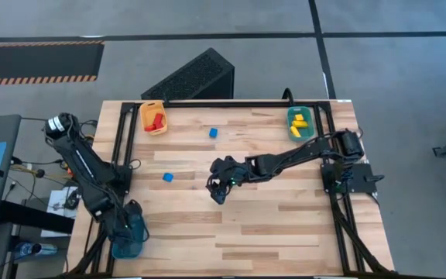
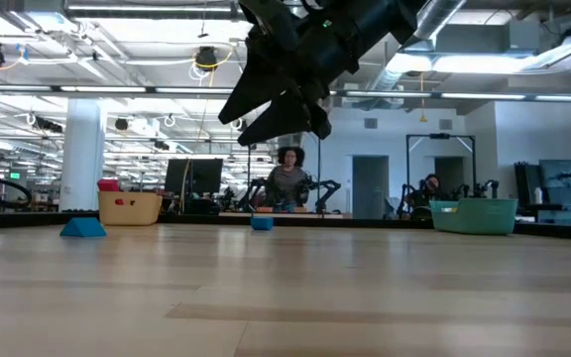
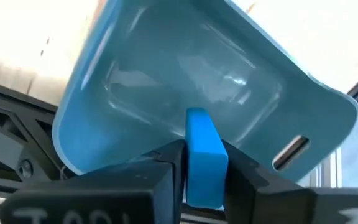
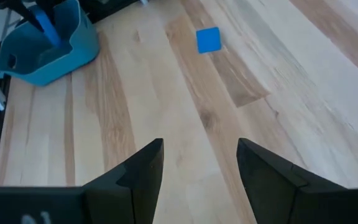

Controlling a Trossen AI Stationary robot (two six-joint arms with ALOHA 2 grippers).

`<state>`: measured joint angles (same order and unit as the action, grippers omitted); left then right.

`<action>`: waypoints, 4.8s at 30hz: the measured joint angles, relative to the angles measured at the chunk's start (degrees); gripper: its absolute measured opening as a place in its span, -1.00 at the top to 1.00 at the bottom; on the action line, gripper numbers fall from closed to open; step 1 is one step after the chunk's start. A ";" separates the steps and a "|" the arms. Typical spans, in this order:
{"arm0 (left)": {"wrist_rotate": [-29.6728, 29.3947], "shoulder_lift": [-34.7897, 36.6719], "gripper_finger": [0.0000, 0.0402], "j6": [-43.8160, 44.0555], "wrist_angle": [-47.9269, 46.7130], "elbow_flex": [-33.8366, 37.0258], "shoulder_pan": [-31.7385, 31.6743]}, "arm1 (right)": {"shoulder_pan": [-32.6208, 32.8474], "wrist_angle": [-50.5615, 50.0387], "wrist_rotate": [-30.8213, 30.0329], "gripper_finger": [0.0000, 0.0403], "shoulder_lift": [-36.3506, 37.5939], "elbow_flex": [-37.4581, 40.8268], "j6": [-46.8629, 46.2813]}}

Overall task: Sort & place blocks by color
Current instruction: Put the bottom right blue block into the blue bin, then put the bottom blue block into the blue bin

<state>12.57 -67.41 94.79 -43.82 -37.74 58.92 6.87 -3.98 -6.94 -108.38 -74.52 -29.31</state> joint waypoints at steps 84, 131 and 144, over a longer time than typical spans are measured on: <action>-19.77 -0.16 0.20 -82.05 -1.71 0.44 -60.70 | -16.03 -19.19 10.14 -0.09 4.71 -13.57 13.71; -20.22 -9.10 -0.23 -78.83 2.39 0.55 -59.54 | -16.10 -20.08 12.62 -0.09 5.05 -13.49 14.22; -17.16 -14.57 -0.23 -89.08 2.42 0.39 -59.53 | -15.10 -21.41 10.93 -0.09 5.05 -13.46 14.24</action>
<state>-4.59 -81.99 5.72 -41.39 -37.34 -0.61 -8.23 -25.39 3.99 -103.33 -87.99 -15.07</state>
